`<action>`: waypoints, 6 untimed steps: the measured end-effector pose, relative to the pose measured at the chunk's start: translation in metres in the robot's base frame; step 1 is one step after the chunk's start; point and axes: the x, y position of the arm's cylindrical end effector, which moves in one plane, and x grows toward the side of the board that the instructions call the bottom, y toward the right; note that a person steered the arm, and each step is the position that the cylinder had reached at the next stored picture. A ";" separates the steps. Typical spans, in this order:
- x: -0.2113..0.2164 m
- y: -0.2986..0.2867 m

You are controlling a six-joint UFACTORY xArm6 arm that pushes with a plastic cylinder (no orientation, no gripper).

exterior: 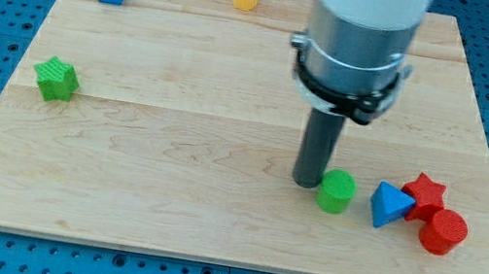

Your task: Point your arm towards center

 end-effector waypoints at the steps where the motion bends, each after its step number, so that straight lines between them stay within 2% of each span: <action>1: 0.003 -0.018; 2: 0.017 -0.030; 4: 0.020 0.037; 5: 0.020 -0.005; 6: -0.005 -0.052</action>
